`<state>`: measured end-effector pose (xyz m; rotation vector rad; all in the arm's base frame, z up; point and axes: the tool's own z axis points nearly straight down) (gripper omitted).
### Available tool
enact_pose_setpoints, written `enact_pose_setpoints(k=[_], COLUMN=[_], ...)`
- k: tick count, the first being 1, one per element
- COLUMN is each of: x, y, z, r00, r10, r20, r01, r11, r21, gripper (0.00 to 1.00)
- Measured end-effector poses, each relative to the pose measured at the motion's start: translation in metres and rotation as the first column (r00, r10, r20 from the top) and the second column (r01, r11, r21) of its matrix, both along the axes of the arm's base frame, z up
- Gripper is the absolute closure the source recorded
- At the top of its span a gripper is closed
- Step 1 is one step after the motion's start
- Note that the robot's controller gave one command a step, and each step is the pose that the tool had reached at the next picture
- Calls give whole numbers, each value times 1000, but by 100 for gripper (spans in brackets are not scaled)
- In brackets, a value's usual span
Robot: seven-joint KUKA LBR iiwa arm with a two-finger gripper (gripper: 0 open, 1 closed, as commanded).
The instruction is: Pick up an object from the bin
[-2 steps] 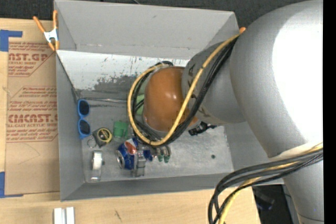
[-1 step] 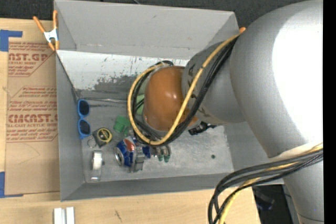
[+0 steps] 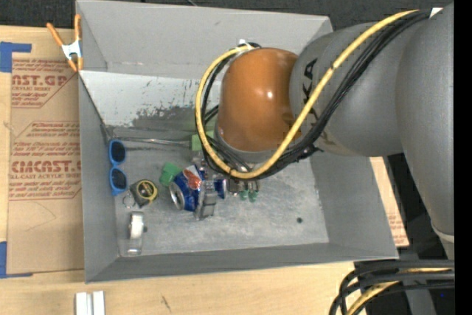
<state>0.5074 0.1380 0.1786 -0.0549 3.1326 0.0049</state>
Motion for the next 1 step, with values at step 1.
enact_pose_setpoints(k=[1], x=[0], y=[1], z=[6], r00=[1000], r10=[1], r20=[-6], r01=[-1], r11=[1000], r21=[-2], gripper=[100])
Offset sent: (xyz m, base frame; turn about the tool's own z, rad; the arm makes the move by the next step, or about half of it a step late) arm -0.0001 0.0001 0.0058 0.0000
